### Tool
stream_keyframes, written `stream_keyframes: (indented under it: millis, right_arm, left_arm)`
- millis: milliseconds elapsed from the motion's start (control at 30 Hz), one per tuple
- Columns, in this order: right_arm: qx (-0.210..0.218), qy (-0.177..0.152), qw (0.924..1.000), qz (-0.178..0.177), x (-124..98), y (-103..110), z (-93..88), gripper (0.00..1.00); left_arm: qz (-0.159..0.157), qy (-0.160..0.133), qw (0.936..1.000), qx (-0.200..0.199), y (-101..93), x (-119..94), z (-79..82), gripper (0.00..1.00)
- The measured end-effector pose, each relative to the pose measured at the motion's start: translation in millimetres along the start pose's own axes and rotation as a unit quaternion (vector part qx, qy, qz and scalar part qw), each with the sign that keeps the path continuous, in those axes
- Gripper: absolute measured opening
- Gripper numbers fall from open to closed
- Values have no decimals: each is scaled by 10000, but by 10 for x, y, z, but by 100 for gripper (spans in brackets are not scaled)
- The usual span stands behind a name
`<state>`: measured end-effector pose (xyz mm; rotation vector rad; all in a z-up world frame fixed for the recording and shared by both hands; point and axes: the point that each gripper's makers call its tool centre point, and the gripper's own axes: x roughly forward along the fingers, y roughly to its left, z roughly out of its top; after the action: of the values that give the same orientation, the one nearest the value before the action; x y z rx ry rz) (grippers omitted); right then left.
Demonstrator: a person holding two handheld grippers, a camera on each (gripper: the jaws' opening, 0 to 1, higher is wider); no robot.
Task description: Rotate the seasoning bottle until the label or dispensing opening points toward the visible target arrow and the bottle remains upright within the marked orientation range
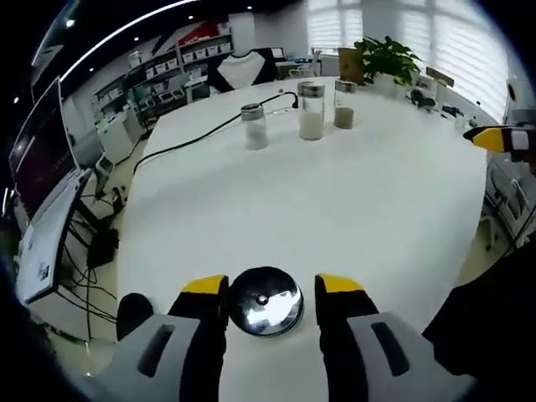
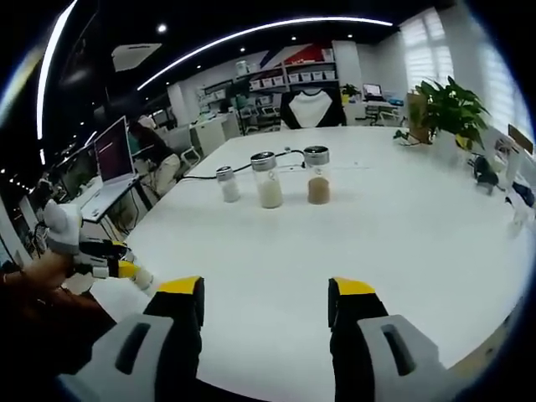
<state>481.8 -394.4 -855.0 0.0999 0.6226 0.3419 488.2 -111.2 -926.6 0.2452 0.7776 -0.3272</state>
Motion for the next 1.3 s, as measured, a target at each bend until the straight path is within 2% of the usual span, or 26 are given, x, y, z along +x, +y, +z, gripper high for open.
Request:
stream_keyframes:
  millis: [67, 200, 267, 433, 633, 700, 767, 833, 967, 1100, 1300]
  right_arm:
    - [20, -4, 10000, -4, 6, -11, 8, 59]
    - [23, -60, 10000, 2, 19, -31, 56, 58]
    - [22, -65, 10000, 11, 23, -41, 63, 58]
    - [23, -25, 10000, 43, 24, -45, 48, 58]
    - [-42, 32, 9999, 87, 18, -50, 38, 58]
    - [-54, 46, 9999, 102, 17, -48, 33, 58]
    - [-62, 41, 9999, 118, 13, -43, 35, 58]
    - [-78, 25, 9999, 133, 9, -37, 35, 56]
    - [-87, 25, 9998, 167, -2, -18, 24, 55]
    - [-97, 10, 9998, 157, -16, -23, 32, 55]
    - [-85, 12, 9999, 105, -49, -56, 21, 55]
  left_arm:
    - [0, 1, 10000, 44, -9, 2, 1, 44]
    - [381, -42, 9992, -126, 120, -88, 6, 43]
    - [444, -146, 9982, -387, 148, -117, 18, 44]
    - [513, -100, 9977, -429, 139, -150, -44, 41]
    - [584, -136, 9959, -685, 156, -226, -142, 41]
    - [603, -265, 9951, -734, 164, -245, -130, 41]
    - [598, -374, 9955, -636, 161, -250, -88, 39]
    - [554, -245, 9969, -503, 138, -216, -101, 39]
    - [553, -350, 9962, -582, 92, -182, -44, 36]
    - [581, -315, 9969, -425, 43, -117, -23, 41]
    - [563, -337, 9972, -347, 43, -54, 0, 38]
